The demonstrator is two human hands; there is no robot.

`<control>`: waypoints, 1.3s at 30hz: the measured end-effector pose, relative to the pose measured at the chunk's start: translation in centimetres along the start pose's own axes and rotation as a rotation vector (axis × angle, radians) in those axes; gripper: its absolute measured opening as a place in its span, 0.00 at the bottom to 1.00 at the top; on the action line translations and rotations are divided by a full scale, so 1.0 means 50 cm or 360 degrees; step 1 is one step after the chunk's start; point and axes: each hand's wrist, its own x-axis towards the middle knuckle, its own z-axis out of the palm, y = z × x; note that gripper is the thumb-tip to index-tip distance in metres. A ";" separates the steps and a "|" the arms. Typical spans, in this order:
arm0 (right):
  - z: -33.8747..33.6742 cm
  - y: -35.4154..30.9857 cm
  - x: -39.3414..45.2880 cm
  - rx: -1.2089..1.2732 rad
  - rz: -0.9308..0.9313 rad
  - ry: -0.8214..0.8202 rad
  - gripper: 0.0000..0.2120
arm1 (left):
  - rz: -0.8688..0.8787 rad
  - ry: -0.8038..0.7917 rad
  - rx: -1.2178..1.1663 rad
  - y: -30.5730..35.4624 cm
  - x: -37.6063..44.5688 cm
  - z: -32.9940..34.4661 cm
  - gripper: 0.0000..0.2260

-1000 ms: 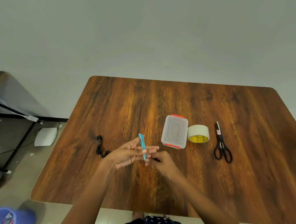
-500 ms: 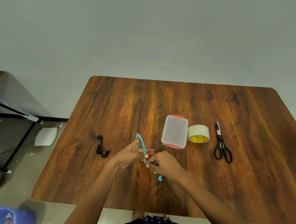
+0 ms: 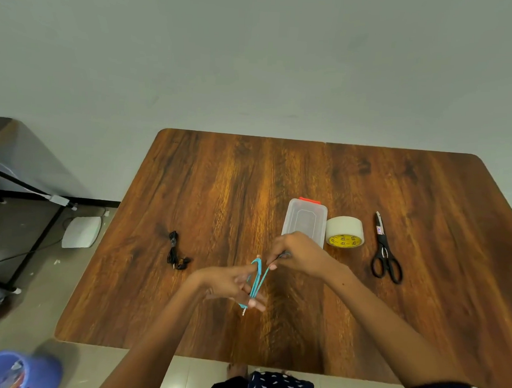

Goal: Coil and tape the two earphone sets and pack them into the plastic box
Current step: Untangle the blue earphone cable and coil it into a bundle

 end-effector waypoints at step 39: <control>0.089 -0.043 -0.040 0.1778 0.0822 0.0703 0.11 | 0.0541 0.0992 -0.1603 -0.028 0.001 0.035 0.13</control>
